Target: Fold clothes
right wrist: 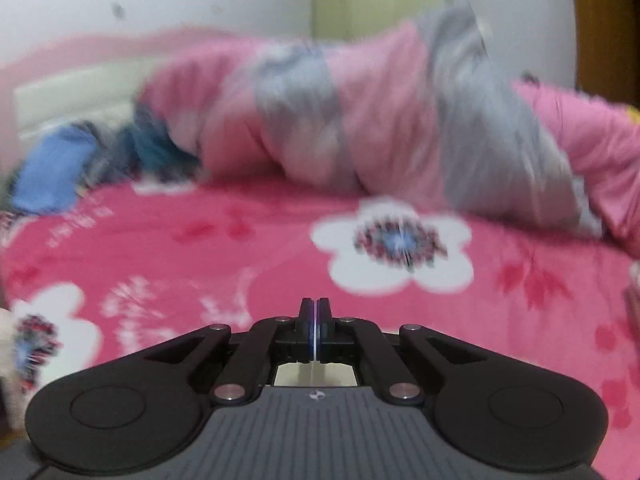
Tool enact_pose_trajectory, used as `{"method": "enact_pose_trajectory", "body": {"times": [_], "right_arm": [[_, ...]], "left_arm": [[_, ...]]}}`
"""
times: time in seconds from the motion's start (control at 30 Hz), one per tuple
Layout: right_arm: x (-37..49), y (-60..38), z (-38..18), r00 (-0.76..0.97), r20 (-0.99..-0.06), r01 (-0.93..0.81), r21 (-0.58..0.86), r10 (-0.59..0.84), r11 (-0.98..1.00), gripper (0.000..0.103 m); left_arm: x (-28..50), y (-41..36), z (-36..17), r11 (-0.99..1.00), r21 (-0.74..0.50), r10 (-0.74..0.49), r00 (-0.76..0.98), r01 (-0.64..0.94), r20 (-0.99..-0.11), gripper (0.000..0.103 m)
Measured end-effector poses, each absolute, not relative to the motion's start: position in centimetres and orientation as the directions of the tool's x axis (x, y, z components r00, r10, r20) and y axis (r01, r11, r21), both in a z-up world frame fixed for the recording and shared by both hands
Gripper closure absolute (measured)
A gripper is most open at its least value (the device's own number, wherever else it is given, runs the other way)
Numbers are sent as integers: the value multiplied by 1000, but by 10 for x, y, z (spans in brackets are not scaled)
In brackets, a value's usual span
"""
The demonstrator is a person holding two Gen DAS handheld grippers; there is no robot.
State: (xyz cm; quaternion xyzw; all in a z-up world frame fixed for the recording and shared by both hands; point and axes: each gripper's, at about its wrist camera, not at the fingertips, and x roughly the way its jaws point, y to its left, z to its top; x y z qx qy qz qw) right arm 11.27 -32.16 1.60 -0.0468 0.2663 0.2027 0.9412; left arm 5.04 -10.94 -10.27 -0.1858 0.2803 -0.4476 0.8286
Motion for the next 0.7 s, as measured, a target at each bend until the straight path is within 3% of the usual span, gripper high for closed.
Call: {"method": "enact_pose_trajectory", "body": {"times": [0.03, 0.13, 0.23, 0.33, 0.4, 0.53, 0.6, 0.7], "right_arm": [[108, -322, 20, 776, -511, -420, 17, 369, 907, 103], [125, -324, -29, 696, -651, -394, 8, 304, 919, 103], [129, -340, -27, 705, -617, -328, 155, 351, 932, 103], [108, -330, -5, 737, -606, -332, 60, 299, 941, 103], [84, -335, 18, 776, -541, -326, 97, 325, 940, 103], [39, -336, 20, 769, -504, -407, 86, 392, 909, 103], [40, -327, -27, 708, -621, -398, 42, 336, 916, 103], [26, -327, -47, 778, -536, -340, 81, 329, 937, 103]], "left_arm": [[50, -109, -102, 532, -557, -845, 442, 638, -300, 26], [52, -110, -101, 543, -555, -839, 442, 630, -318, 26], [53, -107, -95, 547, -549, -837, 432, 632, -336, 26], [47, -99, -88, 554, -530, -832, 440, 642, -338, 25], [40, -90, -84, 559, -516, -829, 454, 649, -327, 23], [39, -78, -81, 564, -526, -824, 468, 637, -318, 23], [41, -73, -80, 568, -538, -821, 472, 623, -321, 23], [48, -71, -78, 575, -561, -816, 475, 596, -331, 23]]}}
